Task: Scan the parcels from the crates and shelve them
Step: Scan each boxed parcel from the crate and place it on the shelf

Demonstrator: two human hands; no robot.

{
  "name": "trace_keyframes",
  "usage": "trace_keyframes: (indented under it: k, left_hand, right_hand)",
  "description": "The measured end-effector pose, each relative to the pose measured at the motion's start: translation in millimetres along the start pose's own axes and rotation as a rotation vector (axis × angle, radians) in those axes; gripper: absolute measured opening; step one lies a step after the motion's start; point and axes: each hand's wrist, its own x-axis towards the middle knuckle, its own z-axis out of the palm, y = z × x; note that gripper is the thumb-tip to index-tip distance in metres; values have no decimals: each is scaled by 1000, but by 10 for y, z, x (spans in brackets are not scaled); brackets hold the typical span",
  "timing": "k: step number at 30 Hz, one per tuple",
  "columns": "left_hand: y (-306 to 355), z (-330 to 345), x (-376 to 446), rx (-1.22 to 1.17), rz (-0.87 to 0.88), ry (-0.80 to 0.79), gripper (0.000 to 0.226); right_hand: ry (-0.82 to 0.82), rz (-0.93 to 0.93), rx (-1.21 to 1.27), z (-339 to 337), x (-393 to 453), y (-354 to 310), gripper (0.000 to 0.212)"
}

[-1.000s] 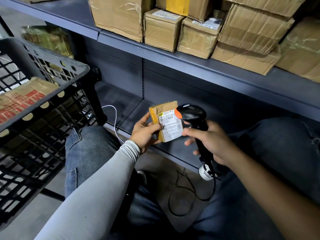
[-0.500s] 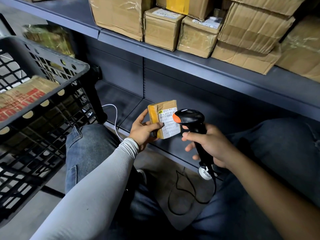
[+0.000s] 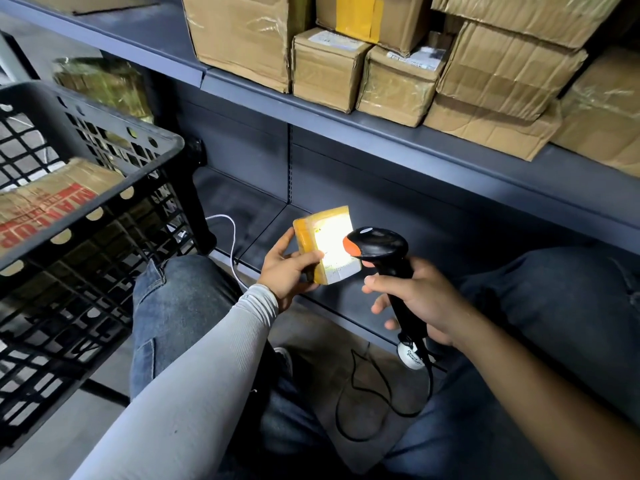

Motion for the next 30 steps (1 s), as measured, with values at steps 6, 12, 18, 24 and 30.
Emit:
trace_keyframes:
  k: [6, 12, 18, 24, 30]
  left_hand:
    - [39, 49, -108, -1, 2, 45, 81]
    - [176, 118, -226, -48, 26, -57, 84]
    - [407, 240, -330, -168, 53, -91, 67]
    - [634, 600, -513, -163, 113, -156, 61]
    - [795, 997, -676, -110, 275, -167, 52]
  right_hand:
    - [48, -59, -69, 4, 38, 36, 19]
    - [145, -161, -168, 8, 74, 57, 15]
    - [208, -303, -178, 70, 29, -110, 16]
    - [257, -472, -133, 107, -163, -348, 27]
    - [364, -618, -77, -10, -310, -579, 54]
